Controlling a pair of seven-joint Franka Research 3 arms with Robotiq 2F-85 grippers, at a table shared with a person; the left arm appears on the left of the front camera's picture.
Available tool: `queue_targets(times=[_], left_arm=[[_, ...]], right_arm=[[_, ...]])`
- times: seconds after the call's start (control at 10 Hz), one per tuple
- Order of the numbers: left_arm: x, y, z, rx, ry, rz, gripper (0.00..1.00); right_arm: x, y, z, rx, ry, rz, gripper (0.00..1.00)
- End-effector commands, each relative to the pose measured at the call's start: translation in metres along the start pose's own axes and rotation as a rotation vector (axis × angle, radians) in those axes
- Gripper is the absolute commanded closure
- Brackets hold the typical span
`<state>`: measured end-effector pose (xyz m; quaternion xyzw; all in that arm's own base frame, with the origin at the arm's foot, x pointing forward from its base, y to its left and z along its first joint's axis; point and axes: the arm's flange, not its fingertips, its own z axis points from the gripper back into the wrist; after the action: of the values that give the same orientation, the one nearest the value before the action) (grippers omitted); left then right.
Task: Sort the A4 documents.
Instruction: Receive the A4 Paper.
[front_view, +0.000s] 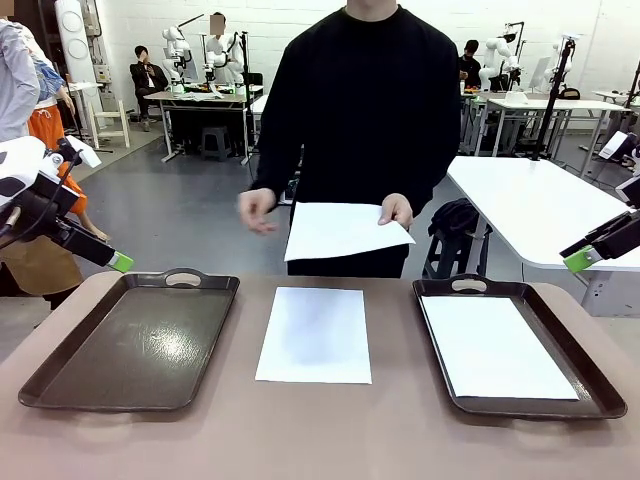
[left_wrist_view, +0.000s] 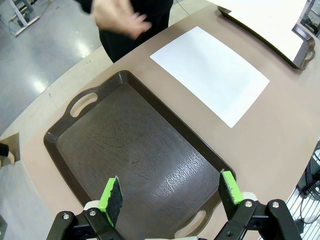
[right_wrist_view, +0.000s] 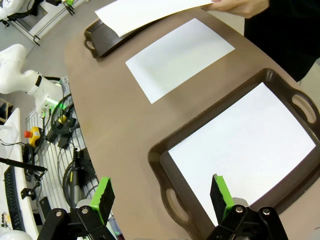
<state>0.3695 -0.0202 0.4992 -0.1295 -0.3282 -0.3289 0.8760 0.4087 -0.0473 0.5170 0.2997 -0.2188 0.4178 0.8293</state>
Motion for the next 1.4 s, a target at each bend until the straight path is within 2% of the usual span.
queue_targets(times=[0.0,1.3], left_arm=[[-0.0012,0.0020,-0.0014,-0.010,-0.008,0.007,0.00],[-0.0012,0.0020,-0.0014,-0.010,-0.008,0.007,0.00]], right_arm=[[0.0006,0.0021,0.0007,0.001,0.005,0.009,0.00],[0.0006,0.0021,0.0007,0.001,0.005,0.009,0.00]])
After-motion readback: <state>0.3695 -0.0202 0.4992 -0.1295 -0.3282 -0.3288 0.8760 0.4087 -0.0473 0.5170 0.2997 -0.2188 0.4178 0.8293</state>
